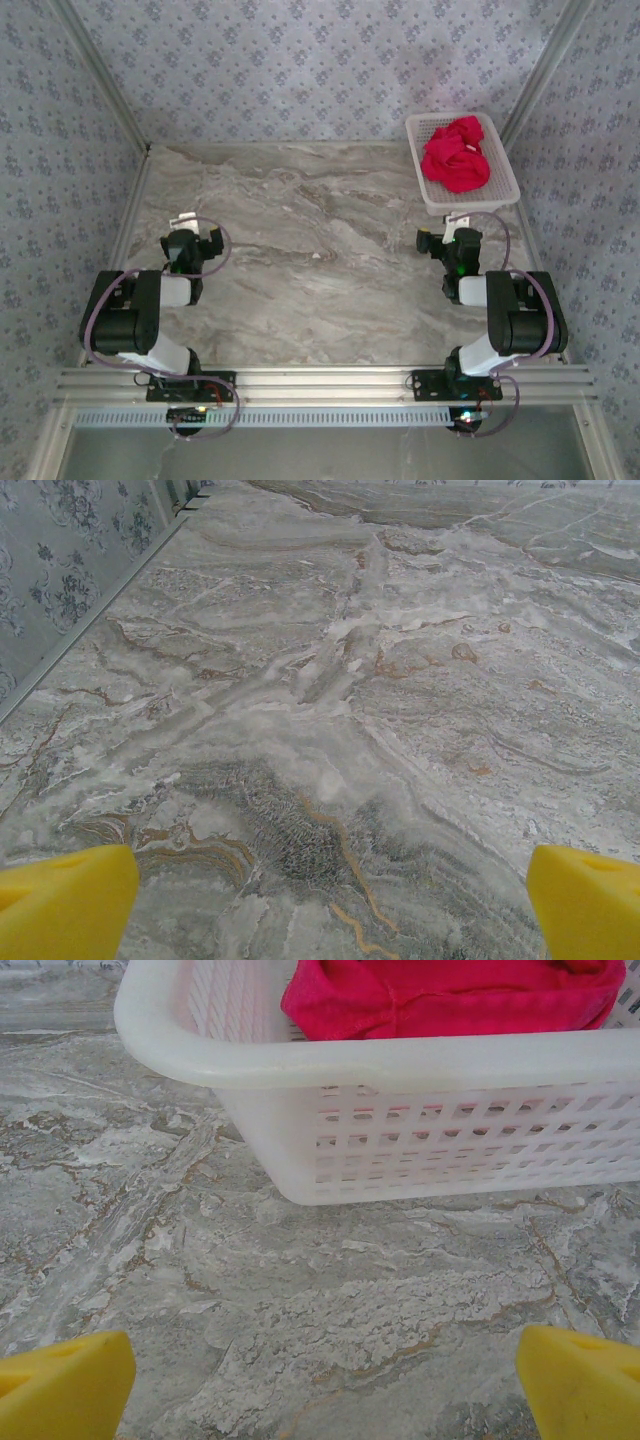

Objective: Fold the inside-out t-shirt

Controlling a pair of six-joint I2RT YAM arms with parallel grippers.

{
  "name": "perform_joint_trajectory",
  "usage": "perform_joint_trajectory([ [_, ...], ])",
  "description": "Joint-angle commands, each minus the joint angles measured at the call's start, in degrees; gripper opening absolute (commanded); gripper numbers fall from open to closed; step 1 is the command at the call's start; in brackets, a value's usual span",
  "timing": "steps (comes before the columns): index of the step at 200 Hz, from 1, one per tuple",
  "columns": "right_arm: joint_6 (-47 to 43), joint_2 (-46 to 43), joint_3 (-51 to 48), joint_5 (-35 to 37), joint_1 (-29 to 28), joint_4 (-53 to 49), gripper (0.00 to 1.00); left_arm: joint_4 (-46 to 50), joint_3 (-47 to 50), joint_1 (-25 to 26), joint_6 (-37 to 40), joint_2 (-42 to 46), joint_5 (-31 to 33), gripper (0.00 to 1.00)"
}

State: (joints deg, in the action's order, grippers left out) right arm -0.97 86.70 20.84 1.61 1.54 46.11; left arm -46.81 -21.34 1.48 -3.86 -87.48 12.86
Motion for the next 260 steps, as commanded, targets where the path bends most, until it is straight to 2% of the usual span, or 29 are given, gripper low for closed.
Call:
perform_joint_trajectory([
  [1, -0.79, 0.71, 1.33, -0.82, 0.19, 0.95, 1.00, -2.15, -1.20, -0.36, 0.70, -0.40, 0.58, 1.00],
  [21, -0.94, 0.60, 1.05, -0.05, 0.01, 1.29, 1.00, -2.46, -1.15, -0.31, 0.83, -0.37, 0.54, 1.00],
  [31, -1.33, -0.23, 0.15, 5.64, -1.82, 2.81, 1.00, -0.48, -1.69, 0.54, 1.93, 1.14, 0.54, 1.00],
  [40, -2.15, -2.45, -1.54, 9.10, -3.47, 4.71, 1.00, 6.70, -3.53, 1.93, 3.74, 5.26, -0.03, 1.00],
  [51, -3.29, -7.39, -1.50, 16.39, -6.42, 0.65, 1.00, 23.67, -9.20, 4.12, 3.54, 11.89, 0.13, 1.00],
  [58, -3.13, -12.61, 1.57, 21.48, -9.45, -9.32, 1.00, 30.48, -11.73, 5.66, 2.15, 15.14, 0.26, 1.00],
  [65, 1.53, -17.49, 6.75, 23.86, -11.26, -22.95, 1.00, 35.55, -13.44, 6.81, -0.74, 17.81, -0.03, 1.00],
  [68, 2.72, -18.33, 7.81, 24.23, -11.57, -25.22, 1.00, 37.23, -13.99, 7.13, -2.36, 18.73, -0.42, 1.00],
  [76, 9.22, -20.18, 14.27, 24.65, -11.74, -38.05, 1.00, 41.00, -14.95, 7.25, -7.09, 20.76, -3.64, 1.00],
  [87, 17.43, -19.49, 23.80, 24.43, -11.15, -51.38, 1.00, 40.22, -14.56, 7.32, -7.89, 21.89, -10.17, 1.00],
  [103, 32.56, -15.44, 33.64, 24.86, -9.62, -65.25, 1.00, 38.84, -13.75, 7.33, -9.39, 21.65, -11.73, 1.00],
  [108, 36.32, -13.95, 36.58, 22.19, -8.36, -68.22, 1.00, 38.75, -13.49, 7.44, -10.17, 21.63, -10.71, 1.00],
  [116, 36.57, -11.42, 40.25, 10.64, -5.06, -67.59, 1.00, 38.79, -12.97, 7.33, -11.93, 21.65, -7.90, 1.00],
  [122, 37.73, -8.92, 42.95, 5.24, -3.07, -65.60, 1.00, 39.14, -12.41, 7.34, -13.71, 21.78, -4.95, 1.00],
  [144, 43.93, 0.23, 53.42, 0.44, -2.55, -63.72, 1.00, 43.12, -11.11, 6.94, -22.82, 22.25, 8.06, 1.00],
  [163, 49.80, 11.09, 65.37, 1.00, -2.07, -67.51, 1.00, 44.26, -10.92, 5.79, -24.54, 22.30, 9.28, 1.00],
  [171, 53.45, 16.18, 70.43, 0.68, -1.57, -69.64, 0.97, 44.49, -10.96, 5.57, -24.96, 22.00, 9.50, 1.00],
  [191, 59.88, 24.91, 78.10, 0.81, -0.16, -71.53, 0.88, 45.14, -11.87, 5.29, -24.33, 21.06, 8.24, 1.00],
  [208, 64.12, 30.15, 82.38, 4.66, 0.04, -74.10, 0.87, 45.39, -12.32, 5.25, -23.92, 20.34, 8.10, 1.00],
  [231, 66.09, 35.45, 87.32, 9.49, 0.13, -76.07, 0.86, 45.40, -12.30, 5.20, -23.83, 20.41, 8.52, 1.00],
  [250, 66.18, 40.12, 91.79, 10.76, 0.13, -76.71, 0.86, 45.14, -12.06, 5.25, -23.65, 20.80, 8.82, 1.00],
  [260, 66.19, 42.73, 94.85, 10.72, 0.13, -77.36, 0.81, 45.14, -12.08, 5.23, -23.61, 20.96, 9.06, 1.00],
])
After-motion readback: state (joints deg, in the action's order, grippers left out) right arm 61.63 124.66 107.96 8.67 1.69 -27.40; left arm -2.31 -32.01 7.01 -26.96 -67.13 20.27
